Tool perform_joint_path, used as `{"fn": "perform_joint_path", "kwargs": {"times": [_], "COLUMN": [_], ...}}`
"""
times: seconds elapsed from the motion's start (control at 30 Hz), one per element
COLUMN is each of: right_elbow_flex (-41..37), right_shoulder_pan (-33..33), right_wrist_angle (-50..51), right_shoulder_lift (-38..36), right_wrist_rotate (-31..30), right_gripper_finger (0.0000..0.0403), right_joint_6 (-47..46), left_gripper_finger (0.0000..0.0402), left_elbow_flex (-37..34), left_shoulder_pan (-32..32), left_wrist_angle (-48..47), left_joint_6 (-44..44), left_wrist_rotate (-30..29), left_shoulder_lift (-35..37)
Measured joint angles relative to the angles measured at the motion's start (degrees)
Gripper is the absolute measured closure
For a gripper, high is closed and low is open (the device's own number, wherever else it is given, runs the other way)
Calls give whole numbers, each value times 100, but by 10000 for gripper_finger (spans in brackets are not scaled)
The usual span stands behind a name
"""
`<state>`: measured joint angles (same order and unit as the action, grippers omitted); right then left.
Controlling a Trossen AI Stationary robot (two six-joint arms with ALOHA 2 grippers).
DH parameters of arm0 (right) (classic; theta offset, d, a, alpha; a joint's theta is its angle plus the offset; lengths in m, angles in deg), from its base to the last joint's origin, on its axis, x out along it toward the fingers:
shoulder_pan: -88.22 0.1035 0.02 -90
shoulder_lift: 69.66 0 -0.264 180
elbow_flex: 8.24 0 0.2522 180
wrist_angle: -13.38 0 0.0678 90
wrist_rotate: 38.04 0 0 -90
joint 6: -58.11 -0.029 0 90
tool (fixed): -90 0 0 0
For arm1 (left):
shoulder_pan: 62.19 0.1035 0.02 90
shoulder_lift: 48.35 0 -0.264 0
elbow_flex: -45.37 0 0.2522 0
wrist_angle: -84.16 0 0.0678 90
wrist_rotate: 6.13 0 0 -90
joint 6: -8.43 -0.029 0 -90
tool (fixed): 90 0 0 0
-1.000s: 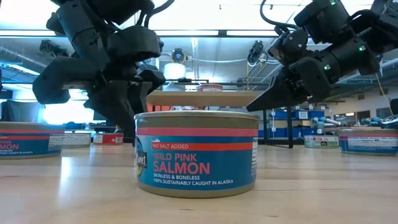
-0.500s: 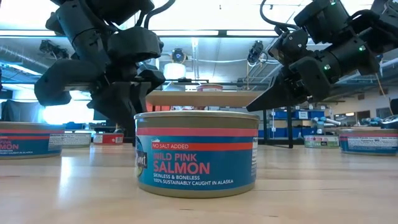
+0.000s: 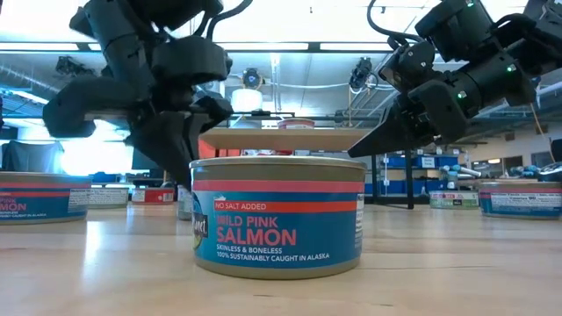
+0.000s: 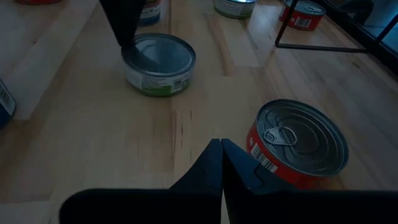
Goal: Stack canned seafood by type on shelf
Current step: Put the green tuna can on the shelf
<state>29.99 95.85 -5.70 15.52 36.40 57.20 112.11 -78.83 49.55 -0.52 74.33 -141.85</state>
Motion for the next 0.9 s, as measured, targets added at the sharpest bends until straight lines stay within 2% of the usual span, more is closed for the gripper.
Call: {"fn": "perform_joint_path", "kwargs": {"times": [0.2,0.47,0.6,0.77,0.9], "right_elbow_flex": [0,-2,-2,-2,-2], "right_shoulder_pan": [2,2,2,2,2], "right_wrist_angle": [0,11,13,15,17], "right_shoulder_lift": [0,0,0,0,0], "right_wrist_rotate": [2,2,2,2,2], "right_gripper_finger": [394,394,394,394,394], "right_joint_6": [-2,-49,-52,-52,-53], "left_gripper_finger": [400,401,401,401,401], "left_elbow_flex": [405,801,779,753,753], "left_shoulder_pan": [0,73,209,427,598], "left_wrist_angle": [-279,-425,-440,-413,-238], "left_joint_6": [51,635,1080,1434,1659], "left_wrist_rotate": [235,811,1144,1195,1502], "left_shoulder_lift": [0,7,11,11,11]}}
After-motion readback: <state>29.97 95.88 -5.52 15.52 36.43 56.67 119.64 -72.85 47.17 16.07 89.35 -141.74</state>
